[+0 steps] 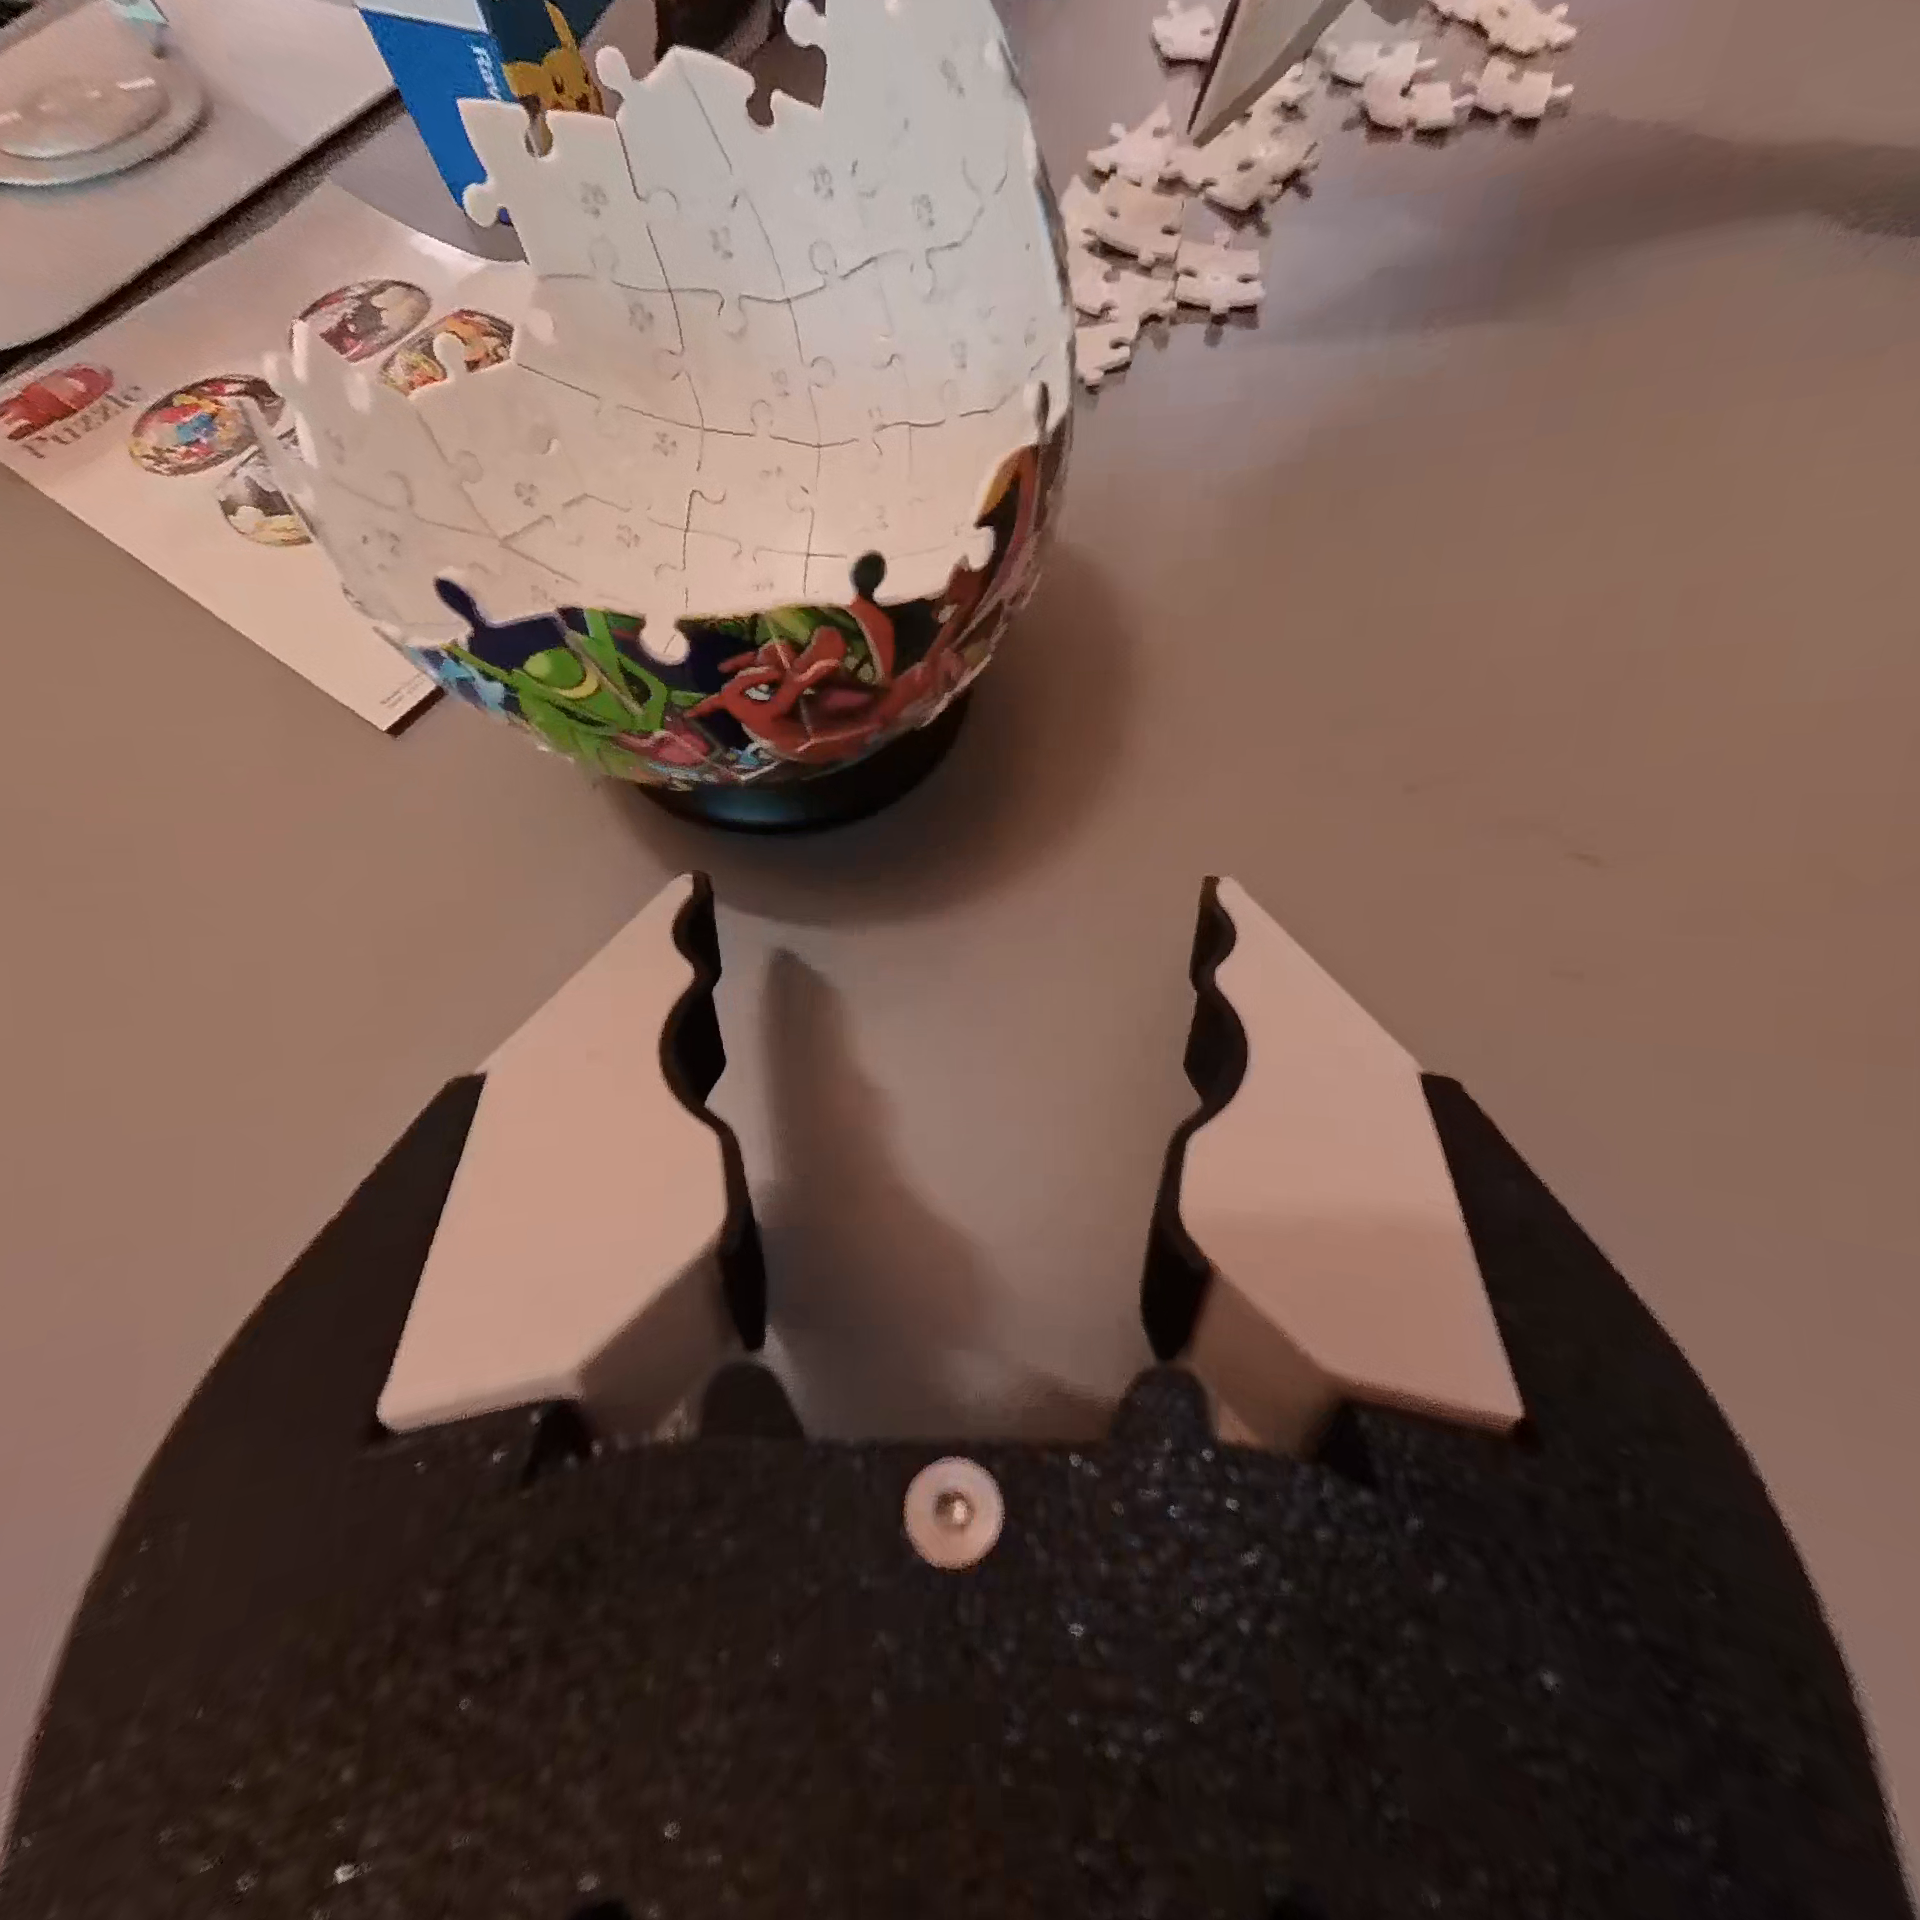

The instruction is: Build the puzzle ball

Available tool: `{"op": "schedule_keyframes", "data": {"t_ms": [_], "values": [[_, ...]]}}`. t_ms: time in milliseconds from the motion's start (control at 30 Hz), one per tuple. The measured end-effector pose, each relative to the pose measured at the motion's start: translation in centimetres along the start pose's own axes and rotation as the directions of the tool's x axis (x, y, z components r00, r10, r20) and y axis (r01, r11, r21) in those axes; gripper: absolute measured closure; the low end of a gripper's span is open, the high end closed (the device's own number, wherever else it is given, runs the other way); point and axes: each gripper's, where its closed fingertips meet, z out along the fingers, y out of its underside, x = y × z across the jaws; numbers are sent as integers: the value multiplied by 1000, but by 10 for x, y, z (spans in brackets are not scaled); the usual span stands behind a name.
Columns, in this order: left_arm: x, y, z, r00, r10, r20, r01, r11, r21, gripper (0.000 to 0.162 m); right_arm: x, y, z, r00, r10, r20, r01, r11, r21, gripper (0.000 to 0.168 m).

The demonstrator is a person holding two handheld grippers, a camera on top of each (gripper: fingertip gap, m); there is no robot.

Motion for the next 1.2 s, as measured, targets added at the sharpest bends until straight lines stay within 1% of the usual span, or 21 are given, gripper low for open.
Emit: {"op": "schedule_keyframes", "data": {"t_ms": [100,167,233,333,433,500,533,633,733,800,833,900,967,1000,1067,1133,1200], "values": [[13,-10,-7,1000,0,-2,0,998,59,80,10,19,-17,999,-1,-35,1,1000,2,124],[19,-17,-9,1000,12,21,-14,996,89,88,7,26,-15,1000,-1,-12,1,1000,8,125],[20,-21,-10,997,32,64,-37,996,75,92,5,28,-9,1000,-18,-8,18,1000,15,126],[19,-31,-13,993,50,106,-57,997,58,93,2,14,-2,999,-44,-12,44,997,69,127],[17,-53,-27,989,46,137,-60,993,97,98,-6,-6,4,999,-32,41,26,990,141,128],[12,-70,-40,981,78,178,-99,989,112,99,-12,-14,8,996,-37,79,23,985,170,128],[8,-78,-46,973,100,207,-125,986,112,103,-15,-16,10,994,-47,98,30,984,175,128],[-13,-102,-58,946,160,281,-187,980,73,117,-23,-19,18,988,-75,133,51,983,177,127],[-38,-123,-51,925,251,286,-246,968,-53,117,-27,-28,27,980,-67,186,28,979,202,126],[-56,-132,-38,916,325,236,-292,942,-163,115,-24,-36,33,973,-51,224,1,975,220,121],[-62,-131,-28,923,346,168,-307,926,-219,113,-23,-41,36,965,-41,258,-19,974,224,118],[-75,-126,-6,935,353,42,-322,891,-321,115,-23,-47,41,941,-22,338,-53,976,212,111],[-84,-116,15,945,318,-71,-318,854,-411,115,-23,-55,45,911,-6,413,-93,971,221,105],[-86,-110,24,947,298,-122,-321,835,-447,114,-24,-59,47,889,11,459,-123,969,215,99],[-87,-102,38,940,266,-215,-339,802,-491,115,-28,-64,51,842,33,538,-156,970,185,94],[-89,-95,50,930,236,-283,-356,772,-527,115,-34,-67,56,814,18,580,-149,972,179,93],[-95,-87,59,924,219,-315,-368,734,-571,117,-41,-64,60,795,5,607,-126,979,158,89]]}}
